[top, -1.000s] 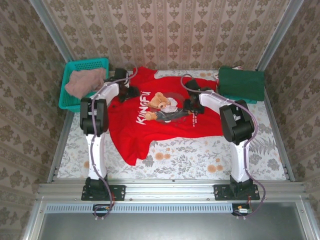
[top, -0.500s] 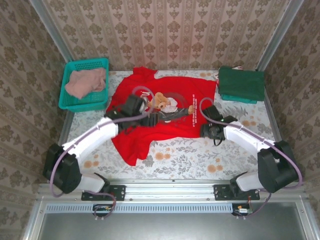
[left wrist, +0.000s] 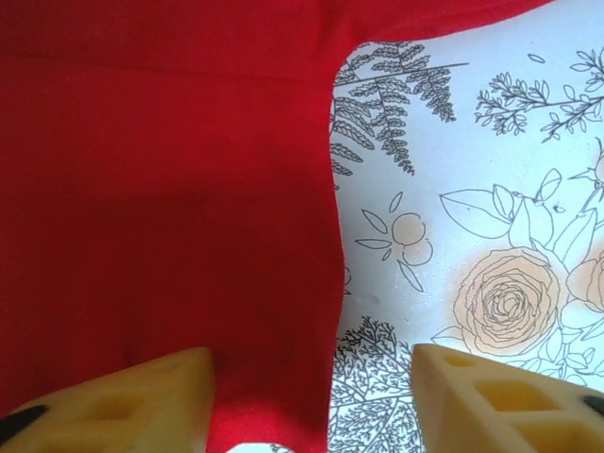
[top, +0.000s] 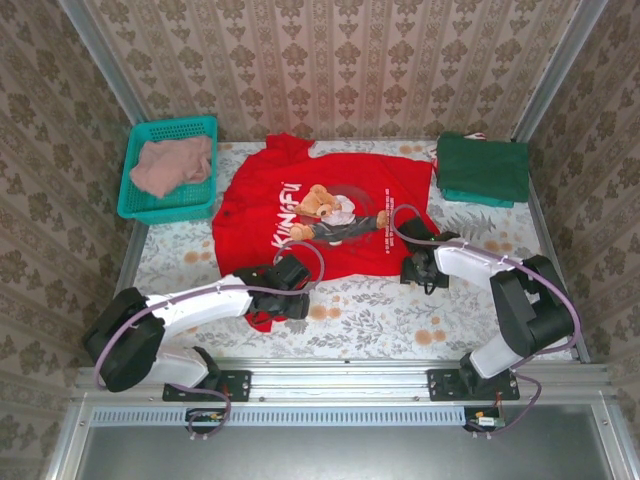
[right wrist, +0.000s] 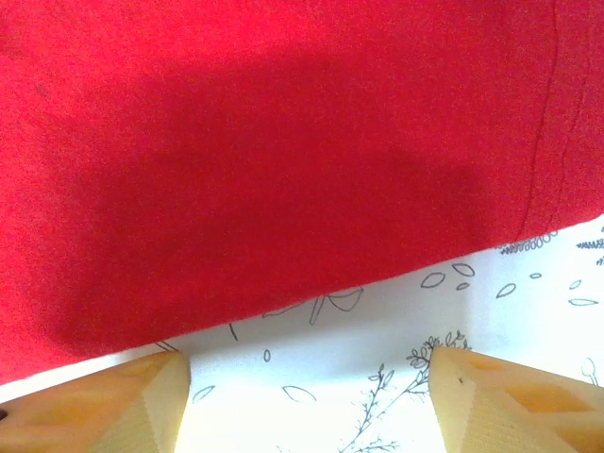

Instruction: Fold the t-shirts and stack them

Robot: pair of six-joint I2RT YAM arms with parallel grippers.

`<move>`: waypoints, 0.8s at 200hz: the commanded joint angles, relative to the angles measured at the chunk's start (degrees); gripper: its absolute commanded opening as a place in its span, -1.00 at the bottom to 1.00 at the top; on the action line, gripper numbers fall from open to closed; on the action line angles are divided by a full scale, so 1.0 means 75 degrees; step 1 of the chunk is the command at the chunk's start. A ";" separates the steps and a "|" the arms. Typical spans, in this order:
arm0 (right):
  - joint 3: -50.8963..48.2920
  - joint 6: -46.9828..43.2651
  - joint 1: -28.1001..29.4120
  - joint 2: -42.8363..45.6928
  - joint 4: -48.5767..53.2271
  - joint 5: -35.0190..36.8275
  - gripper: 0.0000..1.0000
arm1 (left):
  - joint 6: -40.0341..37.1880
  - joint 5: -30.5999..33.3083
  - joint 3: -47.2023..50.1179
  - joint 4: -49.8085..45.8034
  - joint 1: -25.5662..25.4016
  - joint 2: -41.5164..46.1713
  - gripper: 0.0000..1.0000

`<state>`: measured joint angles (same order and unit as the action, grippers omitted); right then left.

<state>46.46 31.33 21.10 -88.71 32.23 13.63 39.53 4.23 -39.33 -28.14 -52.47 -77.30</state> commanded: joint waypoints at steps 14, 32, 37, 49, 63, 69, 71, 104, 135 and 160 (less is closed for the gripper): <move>0.0210 -0.0037 -0.0144 0.0293 -0.0164 0.0236 0.41 | 0.0190 0.0437 -0.0024 -0.0278 -0.0014 -0.0077 -0.02; 0.0309 -0.0099 -0.0234 0.0052 -0.0269 0.0058 0.42 | 0.0157 0.0441 0.0034 -0.0186 -0.0003 -0.0119 -0.09; 0.0327 -0.0112 -0.0256 -0.0030 -0.0435 0.0043 0.42 | 0.0136 0.0445 0.0018 -0.0185 -0.0009 -0.0151 -0.10; 0.0413 -0.0103 -0.0323 -0.0302 -0.0532 0.0013 0.42 | 0.0097 0.0412 0.0013 -0.0185 0.0024 -0.0251 -0.26; 0.0589 -0.0099 -0.0381 -0.0643 -0.0547 -0.0010 0.40 | 0.0082 0.0399 -0.0006 -0.0182 0.0025 -0.0362 -0.39; 0.0656 -0.0108 -0.0394 -0.0769 -0.0558 -0.0025 0.39 | 0.0069 0.0366 -0.0015 -0.0174 0.0032 -0.0389 -0.44; 0.0675 -0.0113 -0.0398 -0.0793 -0.0550 -0.0030 0.38 | 0.0072 0.0354 -0.0011 -0.0180 0.0034 -0.0392 -0.45; 0.0850 -0.0124 -0.0423 -0.1083 -0.0518 0.0072 -0.05 | 0.0006 0.0130 -0.0123 -0.0380 0.0030 -0.0151 -0.76; 0.0891 -0.0188 -0.0447 -0.0902 -0.0270 0.0501 -0.55 | -0.0118 -0.0448 -0.0198 -0.0508 0.0034 0.0816 -1.00; 0.0869 -0.0282 -0.0437 -0.0386 0.0147 0.0730 -0.93 | -0.0217 -0.0549 -0.0288 -0.0962 0.0036 0.1795 -1.00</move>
<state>52.47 29.87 18.11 -95.59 28.67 15.25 39.35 2.55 -39.46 -30.87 -52.42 -70.59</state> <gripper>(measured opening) 0.129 0.052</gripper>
